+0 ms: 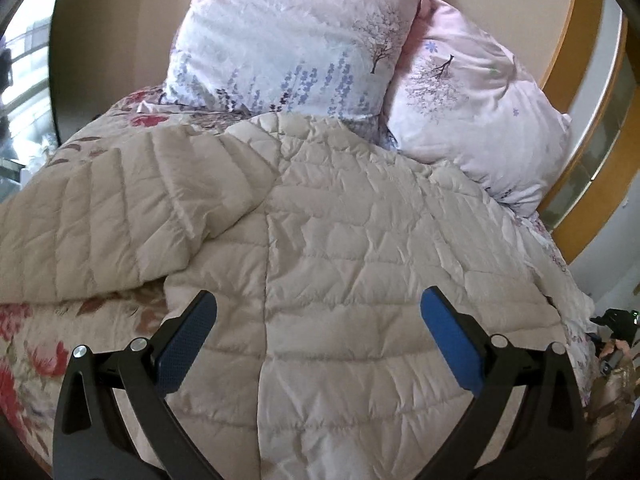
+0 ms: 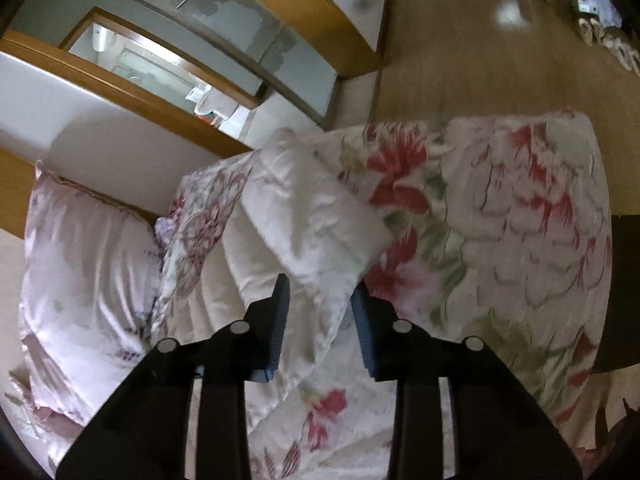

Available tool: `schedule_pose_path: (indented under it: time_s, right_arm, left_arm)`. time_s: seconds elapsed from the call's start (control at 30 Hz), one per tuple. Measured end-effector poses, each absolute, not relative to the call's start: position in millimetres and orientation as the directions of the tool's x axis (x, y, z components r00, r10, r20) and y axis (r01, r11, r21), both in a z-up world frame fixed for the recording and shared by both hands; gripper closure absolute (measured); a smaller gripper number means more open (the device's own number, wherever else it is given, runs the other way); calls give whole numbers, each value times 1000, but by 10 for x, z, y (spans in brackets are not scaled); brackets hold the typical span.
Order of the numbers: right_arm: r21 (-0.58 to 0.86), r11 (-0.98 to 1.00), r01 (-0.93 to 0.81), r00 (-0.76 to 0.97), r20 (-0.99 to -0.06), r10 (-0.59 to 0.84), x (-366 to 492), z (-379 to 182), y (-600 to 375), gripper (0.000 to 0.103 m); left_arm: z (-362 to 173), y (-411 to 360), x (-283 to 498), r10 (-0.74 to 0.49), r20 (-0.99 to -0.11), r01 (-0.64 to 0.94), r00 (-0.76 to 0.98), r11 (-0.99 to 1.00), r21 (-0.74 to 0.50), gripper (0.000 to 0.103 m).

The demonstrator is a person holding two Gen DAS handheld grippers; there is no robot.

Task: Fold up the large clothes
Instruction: 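Grasp a comforter corner with the right gripper and lift it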

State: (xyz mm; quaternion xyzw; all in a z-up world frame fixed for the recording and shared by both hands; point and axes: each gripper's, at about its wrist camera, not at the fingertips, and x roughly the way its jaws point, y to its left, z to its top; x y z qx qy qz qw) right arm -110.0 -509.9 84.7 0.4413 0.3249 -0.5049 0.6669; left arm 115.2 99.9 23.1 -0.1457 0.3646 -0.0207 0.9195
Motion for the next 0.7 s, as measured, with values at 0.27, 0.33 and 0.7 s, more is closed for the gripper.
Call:
schedule_pose_path:
  time_s: [0.27,0.33,0.7]
  right_arm:
    - [133,155,979,190,-868,-458,-851,821,-5223,96]
    - [87,224,971,192,-841,-505,-677,922,-5121,97]
    - [153,783,603,568,-772,-286,840,1342,-3537,97]
  left_arm:
    - [195,1095,1297,-219,-677,-28,702,942,-334,1]
    - [207,1115,1311,-269,-652,1,709,925,-380,1]
    - [258,1003,1478,-488,-561,111,669,811,-574,1]
